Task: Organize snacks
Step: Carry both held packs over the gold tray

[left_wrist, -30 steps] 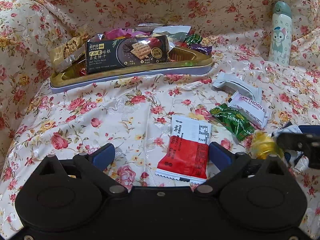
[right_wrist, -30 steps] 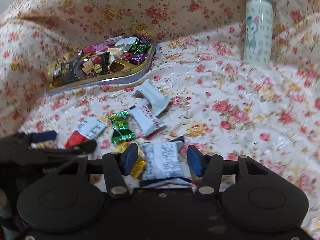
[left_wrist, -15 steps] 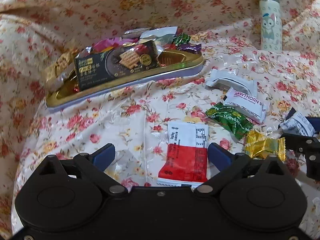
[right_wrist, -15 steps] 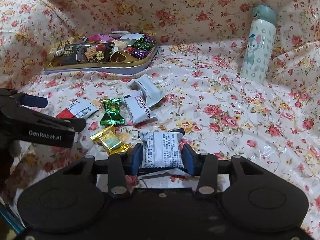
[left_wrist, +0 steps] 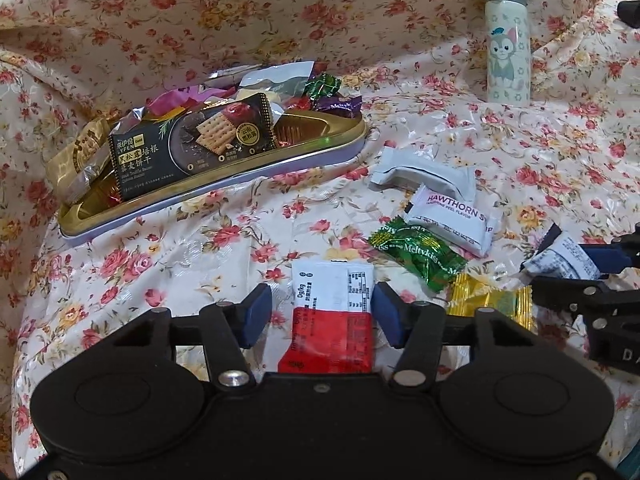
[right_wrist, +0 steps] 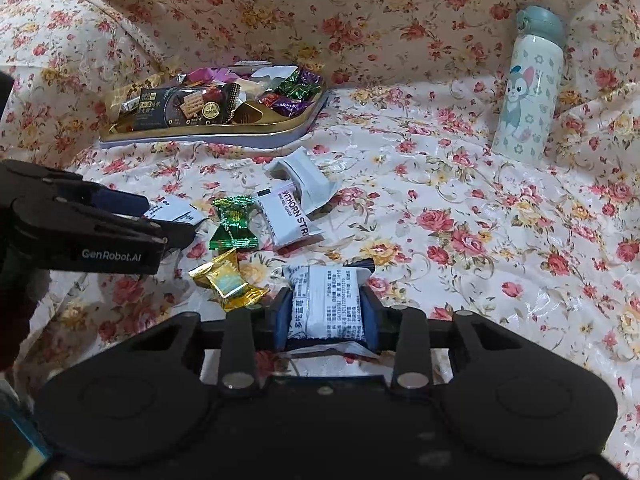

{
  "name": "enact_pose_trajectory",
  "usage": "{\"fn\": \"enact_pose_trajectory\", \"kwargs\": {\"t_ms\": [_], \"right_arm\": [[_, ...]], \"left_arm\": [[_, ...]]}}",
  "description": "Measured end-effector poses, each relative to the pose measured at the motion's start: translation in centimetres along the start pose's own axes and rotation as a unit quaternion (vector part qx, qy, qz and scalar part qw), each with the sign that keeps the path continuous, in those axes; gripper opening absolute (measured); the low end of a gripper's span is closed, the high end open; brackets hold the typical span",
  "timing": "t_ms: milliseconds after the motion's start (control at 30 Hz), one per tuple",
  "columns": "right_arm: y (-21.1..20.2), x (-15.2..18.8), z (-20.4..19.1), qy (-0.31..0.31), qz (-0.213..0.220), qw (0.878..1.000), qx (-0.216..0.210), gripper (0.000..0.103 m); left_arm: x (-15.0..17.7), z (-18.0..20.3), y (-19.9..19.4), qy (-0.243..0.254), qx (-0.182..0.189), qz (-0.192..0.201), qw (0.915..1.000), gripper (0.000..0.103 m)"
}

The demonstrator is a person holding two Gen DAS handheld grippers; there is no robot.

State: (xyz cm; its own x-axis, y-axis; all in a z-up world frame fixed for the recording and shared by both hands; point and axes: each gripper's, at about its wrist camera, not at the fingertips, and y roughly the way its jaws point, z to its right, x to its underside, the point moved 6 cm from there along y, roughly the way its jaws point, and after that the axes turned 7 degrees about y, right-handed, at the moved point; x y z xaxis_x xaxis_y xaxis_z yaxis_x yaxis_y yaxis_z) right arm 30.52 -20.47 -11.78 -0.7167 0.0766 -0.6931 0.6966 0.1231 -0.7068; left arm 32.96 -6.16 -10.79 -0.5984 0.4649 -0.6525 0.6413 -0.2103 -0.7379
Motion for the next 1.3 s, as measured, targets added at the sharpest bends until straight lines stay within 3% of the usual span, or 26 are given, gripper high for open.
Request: {"fn": "enact_pose_trajectory", "kwargs": {"t_ms": [133,200,233,333,400,600,967,1300], "right_arm": [[-0.6,0.3,0.1,0.013,-0.004,1.0,-0.008,0.036],[-1.2,0.4,0.1,0.02,-0.003,1.0,-0.013,0.036],[-1.5,0.5,0.1,0.022,-0.001,1.0,-0.014,0.036],[-2.3,0.6,0.1,0.029,0.003,0.999,-0.018,0.036],[-2.9,0.7,0.0,0.034,0.008,0.999,-0.02,0.036],[-5.4,0.9,0.0,0.042,0.026,0.999,-0.024,0.036],[-11.5,1.9,-1.0,0.048,0.064,0.996,-0.042,0.036],[-17.2,5.4,-3.6,0.044,0.077,0.993,-0.082,0.036]], "left_arm": [[0.2,-0.1,-0.1,0.006,-0.025,-0.003,0.9997,0.076],[0.4,-0.3,-0.2,0.002,-0.021,-0.006,0.9998,0.076],[0.5,-0.4,-0.2,-0.005,-0.016,-0.01,0.9998,0.075],[0.5,-0.5,-0.4,-0.03,0.022,-0.017,0.9992,0.054],[0.4,-0.5,-0.6,-0.045,0.028,-0.02,0.9984,0.047],[0.9,-0.6,-1.8,-0.065,0.016,-0.026,0.9974,0.045],[1.8,-1.0,-9.9,-0.101,-0.014,0.008,0.9948,0.045],[6.2,0.1,-16.7,-0.141,-0.026,-0.003,0.9896,0.045]]}}
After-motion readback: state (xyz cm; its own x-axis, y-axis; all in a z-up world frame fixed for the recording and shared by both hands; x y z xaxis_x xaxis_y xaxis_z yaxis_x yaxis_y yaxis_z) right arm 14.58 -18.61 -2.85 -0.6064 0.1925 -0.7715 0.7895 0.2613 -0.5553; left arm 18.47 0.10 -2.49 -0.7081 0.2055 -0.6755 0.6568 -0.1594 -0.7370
